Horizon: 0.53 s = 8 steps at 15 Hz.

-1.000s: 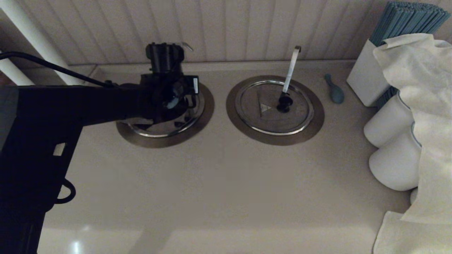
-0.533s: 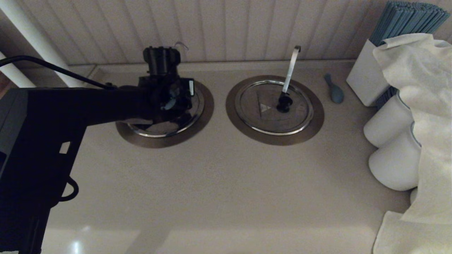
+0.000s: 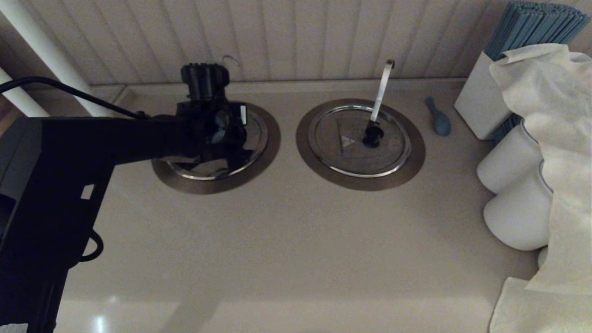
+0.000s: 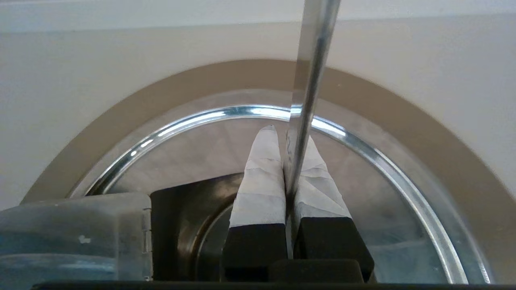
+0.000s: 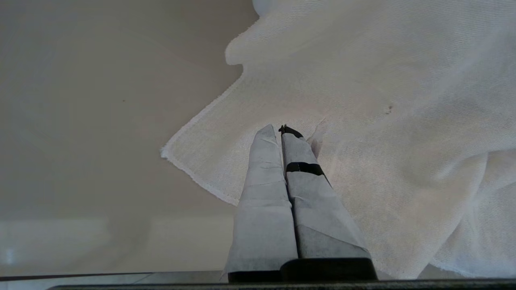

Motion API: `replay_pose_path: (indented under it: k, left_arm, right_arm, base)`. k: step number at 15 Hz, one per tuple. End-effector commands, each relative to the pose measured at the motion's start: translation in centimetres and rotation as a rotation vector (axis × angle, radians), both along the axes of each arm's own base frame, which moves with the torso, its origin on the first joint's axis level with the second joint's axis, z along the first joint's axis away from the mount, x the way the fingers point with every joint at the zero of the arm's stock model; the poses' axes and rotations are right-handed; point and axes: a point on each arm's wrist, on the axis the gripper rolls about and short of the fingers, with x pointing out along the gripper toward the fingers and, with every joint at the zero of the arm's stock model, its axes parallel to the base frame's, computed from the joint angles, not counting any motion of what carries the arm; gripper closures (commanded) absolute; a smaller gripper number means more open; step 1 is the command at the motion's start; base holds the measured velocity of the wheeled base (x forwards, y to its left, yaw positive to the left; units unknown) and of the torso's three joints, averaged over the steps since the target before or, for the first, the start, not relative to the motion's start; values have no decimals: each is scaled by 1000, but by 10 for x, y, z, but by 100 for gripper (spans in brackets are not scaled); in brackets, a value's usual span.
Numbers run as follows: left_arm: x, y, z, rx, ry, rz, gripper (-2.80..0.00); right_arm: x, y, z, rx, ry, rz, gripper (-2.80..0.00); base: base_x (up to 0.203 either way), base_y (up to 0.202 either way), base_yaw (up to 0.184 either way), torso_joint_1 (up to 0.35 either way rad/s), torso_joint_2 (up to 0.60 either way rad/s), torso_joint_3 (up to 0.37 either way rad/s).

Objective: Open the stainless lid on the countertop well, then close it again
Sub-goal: Stir with a spoon

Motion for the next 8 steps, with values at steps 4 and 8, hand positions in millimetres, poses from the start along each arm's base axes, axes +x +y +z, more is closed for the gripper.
replay_pose_path:
  k: [4, 8]
  left_arm:
    - [-8, -18, 0, -9, 4, -36, 0]
    - [-11, -27, -6, -5, 19, -49, 0]
  right_arm:
    - [0, 0, 0, 0, 3, 0, 0]
    - [0, 0, 0, 0, 1, 0, 0]
  base:
    - [0, 0, 0, 0, 0, 0]
    - [0, 0, 0, 0, 0, 0]
